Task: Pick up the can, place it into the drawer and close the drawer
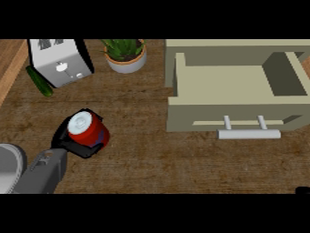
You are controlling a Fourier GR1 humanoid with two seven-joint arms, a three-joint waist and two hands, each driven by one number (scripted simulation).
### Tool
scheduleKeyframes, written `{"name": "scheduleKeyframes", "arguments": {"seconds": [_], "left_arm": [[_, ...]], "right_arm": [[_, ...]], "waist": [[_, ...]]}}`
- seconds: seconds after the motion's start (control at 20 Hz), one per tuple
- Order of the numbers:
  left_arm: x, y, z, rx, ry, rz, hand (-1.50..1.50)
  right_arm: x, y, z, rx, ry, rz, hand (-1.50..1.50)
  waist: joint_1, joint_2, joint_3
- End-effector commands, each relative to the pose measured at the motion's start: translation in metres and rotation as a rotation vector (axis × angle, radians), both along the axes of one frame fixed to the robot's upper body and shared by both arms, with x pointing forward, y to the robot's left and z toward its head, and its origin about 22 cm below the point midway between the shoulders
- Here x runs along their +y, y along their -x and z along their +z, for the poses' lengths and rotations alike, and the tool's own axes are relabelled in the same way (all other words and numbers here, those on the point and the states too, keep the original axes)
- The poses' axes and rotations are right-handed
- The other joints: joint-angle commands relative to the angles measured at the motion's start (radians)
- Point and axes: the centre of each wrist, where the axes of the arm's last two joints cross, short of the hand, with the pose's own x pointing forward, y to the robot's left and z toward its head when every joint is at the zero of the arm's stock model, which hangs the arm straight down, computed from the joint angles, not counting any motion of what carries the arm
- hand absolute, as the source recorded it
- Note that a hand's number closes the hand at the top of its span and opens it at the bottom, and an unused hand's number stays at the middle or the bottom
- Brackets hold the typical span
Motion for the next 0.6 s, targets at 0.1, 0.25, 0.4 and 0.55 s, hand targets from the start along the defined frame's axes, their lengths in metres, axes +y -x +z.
{"name": "scheduleKeyframes", "arguments": {"seconds": [0.1, 0.25, 0.4, 0.55], "left_arm": [[-0.060, -0.029, 0.011, -0.033, 0.065, 0.225, 1.50], [-0.074, -0.043, 0.023, -0.053, 0.062, 0.284, 1.50], [-0.097, -0.057, 0.042, -0.083, 0.061, 0.233, 1.50], [-0.101, -0.070, 0.068, -0.104, 0.030, 0.207, 1.50]], "right_arm": [[0.000, 0.004, 0.001, 0.000, -0.001, -0.009, -1.50], [0.008, 0.000, 0.006, -0.012, 0.012, -0.004, -1.50], [0.004, 0.001, 0.010, -0.015, 0.027, -0.031, -1.50], [0.005, -0.017, 0.004, -0.016, 0.027, -0.038, -1.50]], "waist": [[-0.005, 0.000, 0.000], [-0.006, 0.002, -0.001], [0.001, -0.001, 0.000], [0.013, -0.004, 0.001]]}}
